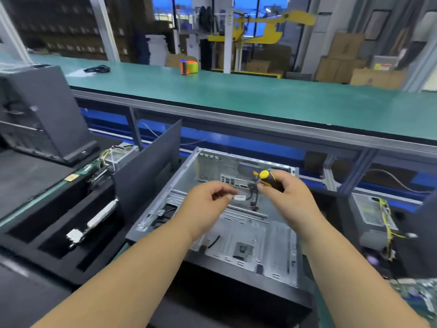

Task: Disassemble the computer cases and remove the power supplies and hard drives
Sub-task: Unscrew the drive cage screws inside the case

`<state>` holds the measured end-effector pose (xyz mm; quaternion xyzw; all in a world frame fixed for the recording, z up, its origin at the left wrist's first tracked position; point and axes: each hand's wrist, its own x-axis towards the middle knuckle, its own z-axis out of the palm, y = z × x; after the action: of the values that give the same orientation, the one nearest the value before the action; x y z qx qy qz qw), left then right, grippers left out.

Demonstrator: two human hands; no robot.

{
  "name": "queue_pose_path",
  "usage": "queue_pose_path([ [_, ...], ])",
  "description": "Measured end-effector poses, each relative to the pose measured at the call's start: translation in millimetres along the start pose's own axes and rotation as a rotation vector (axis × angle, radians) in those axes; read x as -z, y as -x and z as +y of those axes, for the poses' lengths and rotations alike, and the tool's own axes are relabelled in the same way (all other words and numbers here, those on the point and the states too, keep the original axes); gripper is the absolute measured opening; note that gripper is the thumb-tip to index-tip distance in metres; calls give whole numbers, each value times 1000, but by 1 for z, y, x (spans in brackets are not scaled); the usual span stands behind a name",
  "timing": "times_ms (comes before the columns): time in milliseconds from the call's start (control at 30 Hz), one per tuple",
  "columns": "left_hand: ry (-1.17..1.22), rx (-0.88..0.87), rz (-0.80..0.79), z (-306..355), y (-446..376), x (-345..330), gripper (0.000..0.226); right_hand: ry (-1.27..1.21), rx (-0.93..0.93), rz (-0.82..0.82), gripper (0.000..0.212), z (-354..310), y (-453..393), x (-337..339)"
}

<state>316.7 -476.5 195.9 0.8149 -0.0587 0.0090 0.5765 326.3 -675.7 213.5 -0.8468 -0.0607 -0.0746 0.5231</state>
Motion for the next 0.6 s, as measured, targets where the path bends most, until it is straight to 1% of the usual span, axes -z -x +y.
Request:
queue_pose_path([
  [100,-56,-29,64,-10,-7,40,19,-10,43,-35,12,-15,-5,-20],
  [200,-138,-62,117,-21,-20,81,18,-49,45,-5,15,-23,-11,-44],
  [267,-138,-61,123,-30,-28,106,18,-87,28,25,14,-29,-16,-61],
  [400,-133,-41,149,-56,-40,141,21,-78,20,14,17,-43,-25,-94],
  [467,-169,-35,124,-70,-42,146,23,-79,23,22,15,-51,-28,-109],
  [500,-220,-42,84,-76,-43,145,24,-87,23,41,13,-55,-30,-116],
  [600,-440,-103,-55,-90,-48,140,25,-78,5,105,17,-62,-32,-134],
])
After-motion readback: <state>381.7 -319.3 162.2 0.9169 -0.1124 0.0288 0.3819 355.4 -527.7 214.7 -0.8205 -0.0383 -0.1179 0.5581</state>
